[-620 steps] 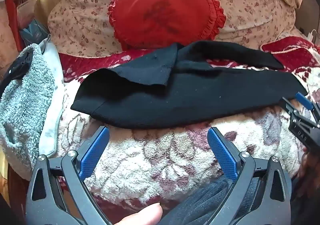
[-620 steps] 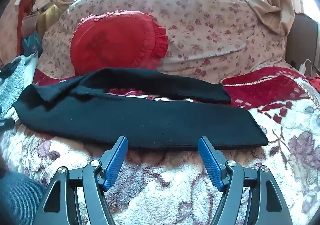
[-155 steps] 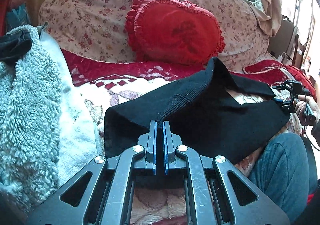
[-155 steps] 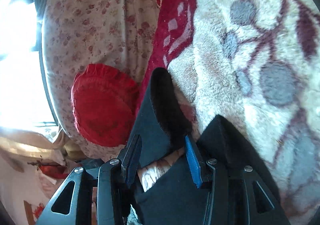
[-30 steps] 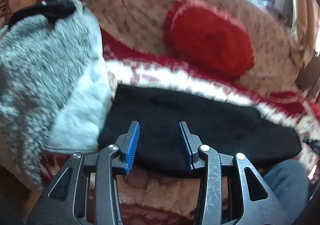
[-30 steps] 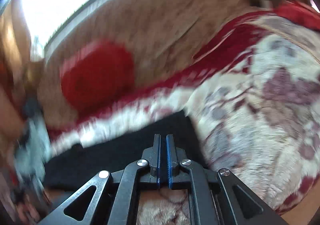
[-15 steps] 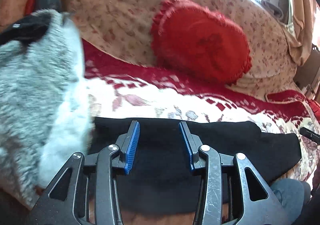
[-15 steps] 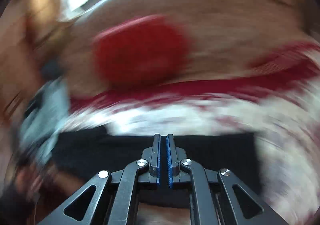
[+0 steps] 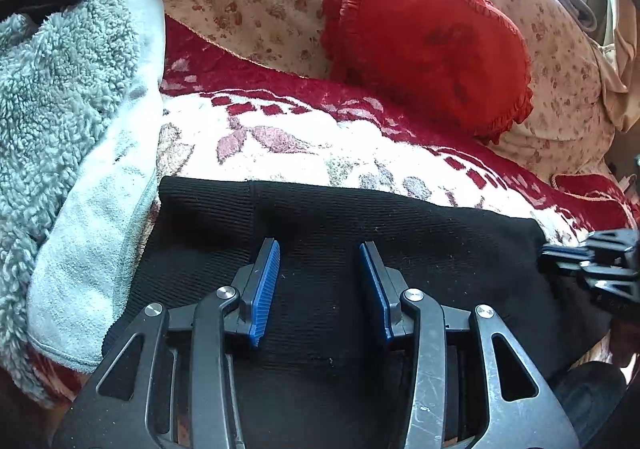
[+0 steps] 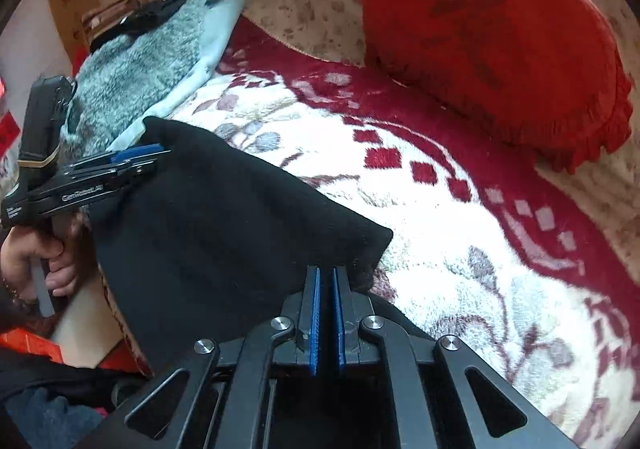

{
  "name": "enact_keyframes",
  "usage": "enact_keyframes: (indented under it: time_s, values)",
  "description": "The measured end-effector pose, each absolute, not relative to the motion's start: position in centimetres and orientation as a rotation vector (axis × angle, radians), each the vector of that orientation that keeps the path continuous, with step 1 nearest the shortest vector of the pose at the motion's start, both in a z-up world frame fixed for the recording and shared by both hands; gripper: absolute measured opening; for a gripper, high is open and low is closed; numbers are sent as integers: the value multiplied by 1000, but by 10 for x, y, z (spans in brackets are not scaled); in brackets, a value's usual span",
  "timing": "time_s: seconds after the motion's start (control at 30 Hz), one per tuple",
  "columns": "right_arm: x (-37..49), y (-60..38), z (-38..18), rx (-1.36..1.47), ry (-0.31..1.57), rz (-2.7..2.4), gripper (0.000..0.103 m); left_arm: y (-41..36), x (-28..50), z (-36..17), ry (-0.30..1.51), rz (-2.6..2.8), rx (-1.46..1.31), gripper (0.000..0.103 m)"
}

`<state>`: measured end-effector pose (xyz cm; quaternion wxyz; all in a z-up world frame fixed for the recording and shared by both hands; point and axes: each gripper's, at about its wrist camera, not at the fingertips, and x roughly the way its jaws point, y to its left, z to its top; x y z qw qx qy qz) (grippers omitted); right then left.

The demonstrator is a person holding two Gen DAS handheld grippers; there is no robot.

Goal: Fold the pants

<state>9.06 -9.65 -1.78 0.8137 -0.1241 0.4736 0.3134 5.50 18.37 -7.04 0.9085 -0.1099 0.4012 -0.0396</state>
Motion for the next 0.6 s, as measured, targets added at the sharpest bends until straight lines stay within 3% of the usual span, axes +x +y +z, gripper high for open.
enact_keyframes:
  time_s: [0.17, 0.33, 0.53, 0.6]
  values:
    - [62, -78, 21, -276, 952, 855, 6, 185, 49, -62, 845, -61, -257, 41]
    - [40, -49, -28, -546, 1158, 847, 8, 159, 8, -31, 759, -190, -252, 41]
    - [48, -71, -18, -421, 1202, 875, 9, 132, -10, -71, 864, -185, -164, 41]
    - [46, -91, -17, -359, 1196, 890, 9, 129, -18, -76, 800, -197, -126, 41]
